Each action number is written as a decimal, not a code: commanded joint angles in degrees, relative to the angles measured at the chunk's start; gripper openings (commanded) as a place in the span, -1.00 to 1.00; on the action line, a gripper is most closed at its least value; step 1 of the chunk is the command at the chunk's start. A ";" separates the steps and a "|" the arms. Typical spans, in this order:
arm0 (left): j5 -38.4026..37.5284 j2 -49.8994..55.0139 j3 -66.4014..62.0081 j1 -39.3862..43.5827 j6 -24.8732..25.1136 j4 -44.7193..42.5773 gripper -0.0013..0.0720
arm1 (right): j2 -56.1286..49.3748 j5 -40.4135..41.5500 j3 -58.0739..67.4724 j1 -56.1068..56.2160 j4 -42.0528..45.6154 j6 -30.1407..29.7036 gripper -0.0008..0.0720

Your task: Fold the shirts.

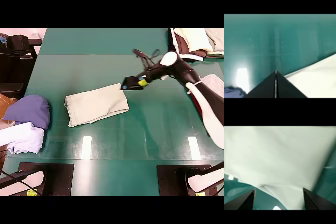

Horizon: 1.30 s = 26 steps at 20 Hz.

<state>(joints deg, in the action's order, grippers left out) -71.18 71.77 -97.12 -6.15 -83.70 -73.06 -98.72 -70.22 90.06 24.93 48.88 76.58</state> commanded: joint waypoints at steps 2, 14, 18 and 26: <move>0.52 0.13 0.07 0.39 0.20 2.08 -0.88 | -1.25 -0.20 -7.32 -8.17 -1.75 3.56 0.88; 0.24 0.13 0.07 0.83 0.13 9.55 -0.88 | -21.92 -0.94 13.16 5.20 -13.81 2.21 -0.21; -0.02 0.13 0.07 1.84 0.04 10.49 -0.89 | -22.60 -1.64 19.04 6.29 -10.84 -1.03 -0.94; 1.99 0.13 0.04 14.23 0.13 9.33 -0.88 | -9.42 -6.10 23.58 -14.05 4.74 4.48 -0.94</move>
<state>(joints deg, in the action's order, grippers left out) -70.50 71.85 -97.08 4.21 -83.55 -63.35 -112.97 -74.43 112.73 18.79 46.63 78.63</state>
